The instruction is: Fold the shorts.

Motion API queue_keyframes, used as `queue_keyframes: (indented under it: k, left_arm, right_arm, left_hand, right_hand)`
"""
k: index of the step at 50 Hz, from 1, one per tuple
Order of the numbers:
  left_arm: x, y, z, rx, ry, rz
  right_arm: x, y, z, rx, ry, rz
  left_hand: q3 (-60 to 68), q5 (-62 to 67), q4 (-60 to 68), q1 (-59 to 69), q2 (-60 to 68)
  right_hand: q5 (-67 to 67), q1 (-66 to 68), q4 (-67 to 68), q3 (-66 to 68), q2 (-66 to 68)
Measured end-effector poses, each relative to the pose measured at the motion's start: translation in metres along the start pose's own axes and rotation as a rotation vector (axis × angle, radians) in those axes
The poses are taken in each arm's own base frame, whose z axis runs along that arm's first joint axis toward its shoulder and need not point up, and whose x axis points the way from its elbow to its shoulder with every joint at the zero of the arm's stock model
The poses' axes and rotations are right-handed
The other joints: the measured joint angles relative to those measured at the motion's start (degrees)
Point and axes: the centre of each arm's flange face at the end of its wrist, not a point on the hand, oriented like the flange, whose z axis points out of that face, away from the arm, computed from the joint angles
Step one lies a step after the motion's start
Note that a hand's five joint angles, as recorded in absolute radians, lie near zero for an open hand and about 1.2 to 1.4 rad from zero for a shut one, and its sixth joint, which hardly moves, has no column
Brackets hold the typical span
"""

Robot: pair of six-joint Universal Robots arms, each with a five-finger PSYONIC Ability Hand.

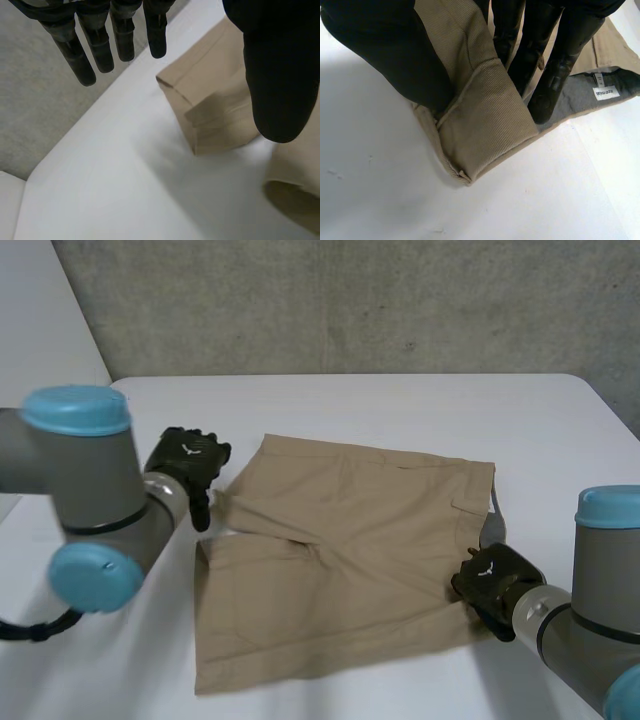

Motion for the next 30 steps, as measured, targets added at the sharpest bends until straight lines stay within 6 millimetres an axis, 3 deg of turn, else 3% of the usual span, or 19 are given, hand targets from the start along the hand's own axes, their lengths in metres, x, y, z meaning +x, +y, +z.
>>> queue_keyframes:
  k: [5, 9, 16, 22, 23, 24, 25, 26, 30]
  left_arm:
    - [0.001, -0.002, -0.058, 0.002, 0.028, -0.067]
    - [0.023, 0.018, -0.108, -0.076, 0.123, -0.133]
    - [0.052, 0.052, -0.149, -0.230, 0.261, -0.175]
    - [0.062, 0.068, -0.151, -0.288, 0.294, -0.183]
    - [0.063, 0.069, -0.149, -0.287, 0.292, -0.183]
    - [0.065, 0.070, -0.144, -0.282, 0.287, -0.184]
    - [0.065, 0.070, -0.140, -0.275, 0.282, -0.184]
    - [0.065, 0.069, -0.134, -0.259, 0.272, -0.185]
    - [0.063, 0.058, -0.110, -0.178, 0.221, -0.190]
  right_arm:
    - [0.005, -0.004, 0.001, 0.013, 0.015, 0.076]
    - [0.011, -0.010, 0.003, 0.032, 0.031, 0.159]
    - [0.014, -0.013, 0.003, 0.046, 0.036, 0.210]
    - [0.013, -0.014, 0.003, 0.047, 0.033, 0.208]
    - [0.012, -0.014, 0.003, 0.047, 0.033, 0.207]
    - [0.012, -0.014, 0.003, 0.047, 0.034, 0.206]
    - [0.013, -0.014, 0.003, 0.047, 0.035, 0.205]
    - [0.013, -0.014, 0.003, 0.048, 0.036, 0.205]
    - [0.017, -0.016, 0.004, 0.055, 0.048, 0.205]
  left_hand:
    - [0.06, 0.18, 0.07, 0.01, 0.08]
    - [0.14, 0.86, 0.14, 0.22, 0.52]
    - [0.14, 0.87, 0.14, 0.22, 0.55]
    - [4.70, 5.92, 5.07, 4.99, 5.26]
    - [9.02, 10.21, 9.34, 10.16, 10.28]
    - [24.70, 24.59, 23.93, 26.91, 25.23]
    - [24.70, 24.59, 23.93, 26.91, 25.23]
    - [40.37, 41.09, 40.74, 44.61, 40.99]
    - [51.10, 48.40, 51.65, 48.57, 51.88]
  right_hand:
    - [0.00, 0.00, 0.00, 0.00, 0.00]
    - [0.00, 0.00, 0.00, 0.05, 0.00]
    - [0.00, 0.00, 0.00, 0.05, 0.00]
    - [0.00, 0.00, 0.00, 0.28, 0.00]
    - [0.00, 0.00, 0.00, 0.28, 0.00]
    - [0.00, 0.00, 0.00, 0.28, 0.00]
    - [0.01, 0.00, 0.00, 0.28, 0.00]
    - [0.00, 0.00, 0.00, 0.28, 0.00]
    - [0.00, 0.00, 0.00, 0.28, 0.00]
